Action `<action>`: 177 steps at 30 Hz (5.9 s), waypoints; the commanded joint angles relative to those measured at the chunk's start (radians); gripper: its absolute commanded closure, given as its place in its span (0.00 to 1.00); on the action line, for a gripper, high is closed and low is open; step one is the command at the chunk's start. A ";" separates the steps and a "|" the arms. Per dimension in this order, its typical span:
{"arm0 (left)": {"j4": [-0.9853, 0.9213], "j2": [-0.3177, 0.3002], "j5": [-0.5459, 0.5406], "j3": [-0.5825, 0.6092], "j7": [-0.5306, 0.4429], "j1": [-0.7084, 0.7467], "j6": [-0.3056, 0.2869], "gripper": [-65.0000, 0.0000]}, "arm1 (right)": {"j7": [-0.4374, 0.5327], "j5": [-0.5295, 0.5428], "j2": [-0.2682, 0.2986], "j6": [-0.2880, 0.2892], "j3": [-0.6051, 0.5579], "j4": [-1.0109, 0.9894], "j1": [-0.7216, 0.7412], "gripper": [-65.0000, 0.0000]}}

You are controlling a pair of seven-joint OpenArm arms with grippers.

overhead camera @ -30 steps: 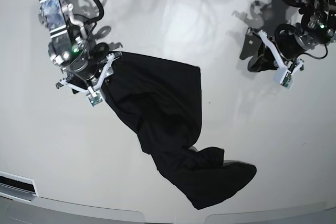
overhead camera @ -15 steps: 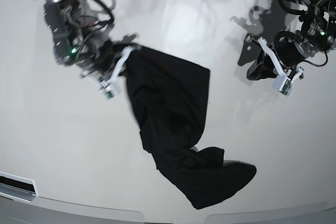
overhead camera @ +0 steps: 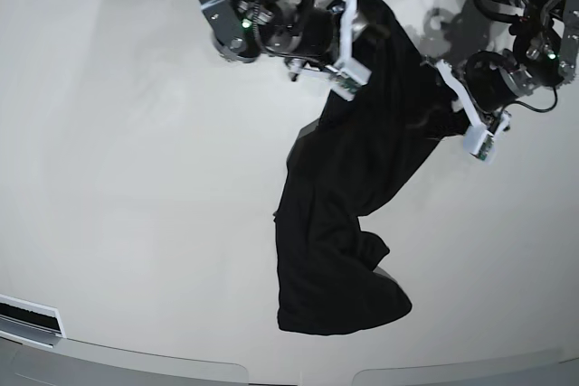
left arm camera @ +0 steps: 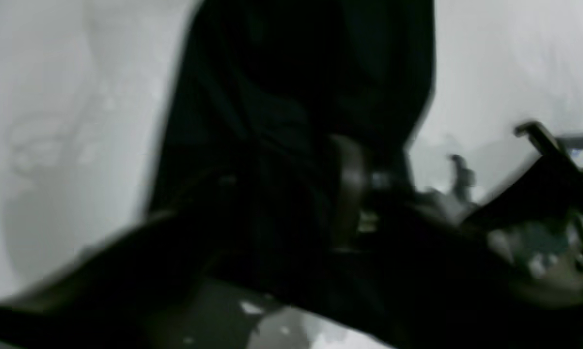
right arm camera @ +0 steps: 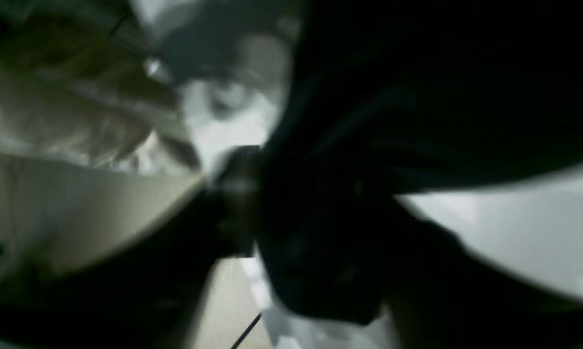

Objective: Layout the t-shirt on the table in an organized manner, then fold the t-shirt properly
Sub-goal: 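Move both grippers to the black t-shirt and grasp its bunched end, then slide the right gripper along the shirt and grasp its other end, then lift the shirt with both grippers and stretch it between them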

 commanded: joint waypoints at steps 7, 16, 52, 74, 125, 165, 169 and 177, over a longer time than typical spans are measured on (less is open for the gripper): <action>0.009 0.037 0.164 0.157 -0.057 -0.007 0.127 0.47 | -0.135 0.011 -0.022 0.020 0.003 0.118 0.100 0.44; -0.191 0.148 0.249 0.165 -0.053 -0.084 0.387 0.98 | -0.187 0.008 -0.022 0.020 0.139 0.206 0.163 0.44; -0.264 0.152 0.240 0.165 0.053 -0.098 0.175 1.00 | 0.373 -0.108 -0.068 -0.249 0.243 -0.919 0.845 0.54; -0.264 0.108 0.252 0.165 0.053 -0.111 0.153 1.00 | -0.205 -0.179 0.160 -0.525 0.244 -0.076 0.527 1.00; -0.263 -0.137 0.421 0.165 0.022 -0.193 0.202 1.00 | -0.039 -0.163 0.204 -0.419 0.244 -0.563 0.627 1.00; 0.007 -0.331 -0.320 -0.130 0.472 -0.211 -0.275 1.00 | -0.244 0.350 0.493 -0.173 0.962 0.821 -0.238 1.00; 0.007 -0.359 -0.470 -0.135 0.570 -0.220 -0.275 1.00 | -0.237 0.359 0.493 -0.157 0.962 0.820 -0.232 1.00; -0.028 -0.365 -0.251 -0.134 0.292 -0.317 -0.275 1.00 | -0.170 0.359 0.493 -0.225 0.933 0.696 -0.029 1.00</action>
